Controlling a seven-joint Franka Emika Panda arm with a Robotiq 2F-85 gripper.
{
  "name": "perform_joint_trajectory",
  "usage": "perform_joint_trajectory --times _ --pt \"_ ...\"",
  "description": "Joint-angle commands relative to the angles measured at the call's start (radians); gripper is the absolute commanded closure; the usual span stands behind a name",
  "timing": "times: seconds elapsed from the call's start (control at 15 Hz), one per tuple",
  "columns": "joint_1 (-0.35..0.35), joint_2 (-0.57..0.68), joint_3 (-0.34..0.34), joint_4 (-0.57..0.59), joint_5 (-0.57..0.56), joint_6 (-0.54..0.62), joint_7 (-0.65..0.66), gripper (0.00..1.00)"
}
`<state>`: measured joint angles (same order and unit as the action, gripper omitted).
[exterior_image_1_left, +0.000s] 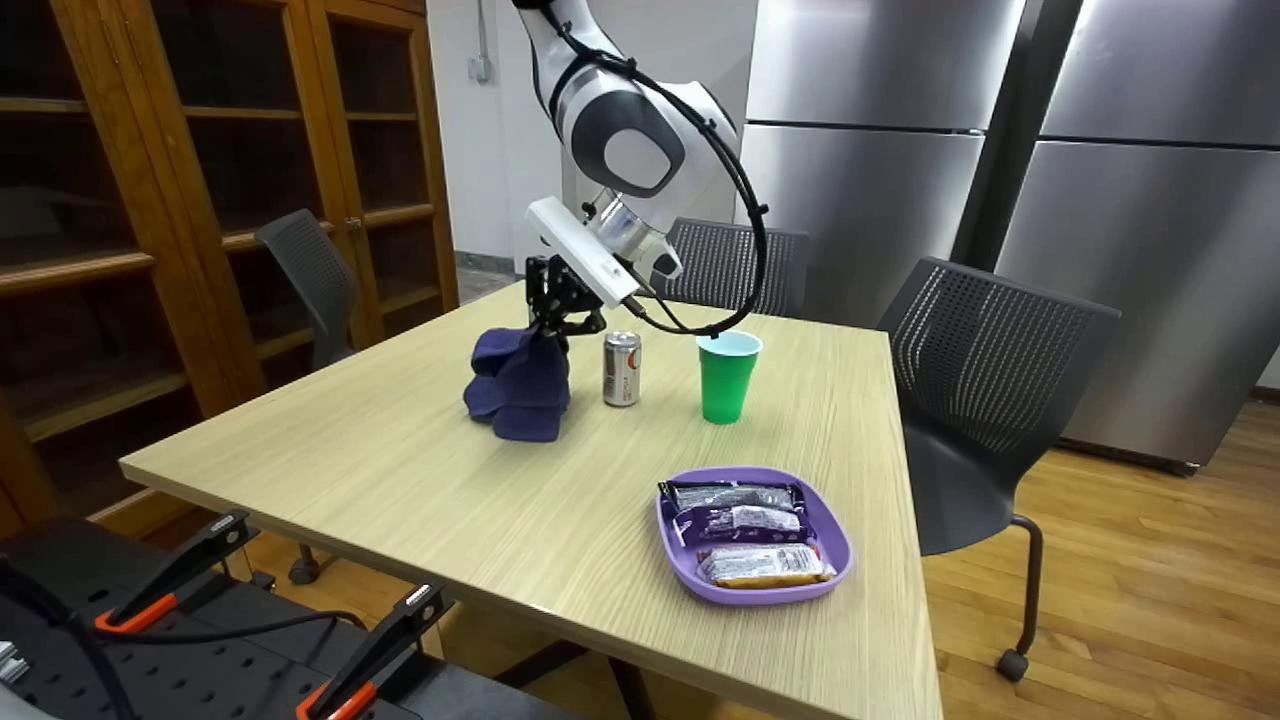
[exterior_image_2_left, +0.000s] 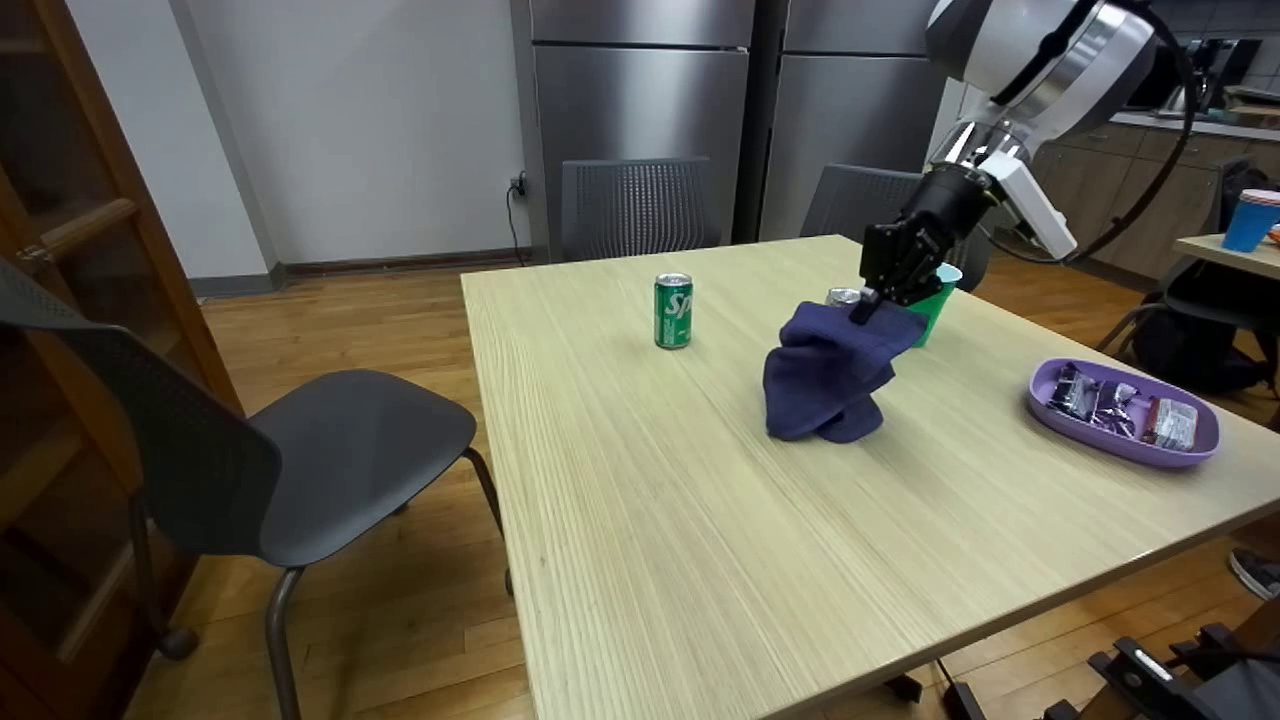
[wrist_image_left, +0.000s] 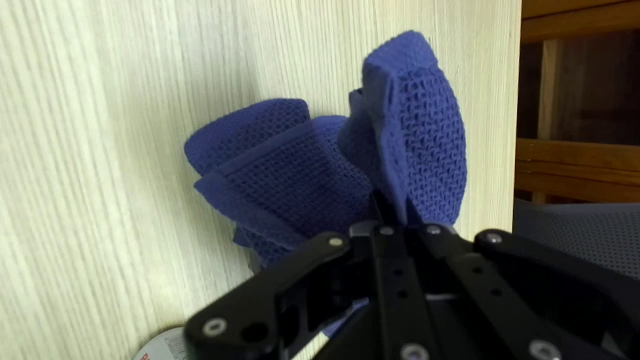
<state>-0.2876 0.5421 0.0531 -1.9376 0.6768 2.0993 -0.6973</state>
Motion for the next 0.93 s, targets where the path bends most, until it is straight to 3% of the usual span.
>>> perform_joint_trajectory --times 0.0,0.87 --pt "0.012 -0.064 -0.031 -0.037 -0.047 -0.055 0.029 0.99" --pt "-0.003 -0.122 -0.084 -0.06 -0.121 -0.123 0.033 0.99"
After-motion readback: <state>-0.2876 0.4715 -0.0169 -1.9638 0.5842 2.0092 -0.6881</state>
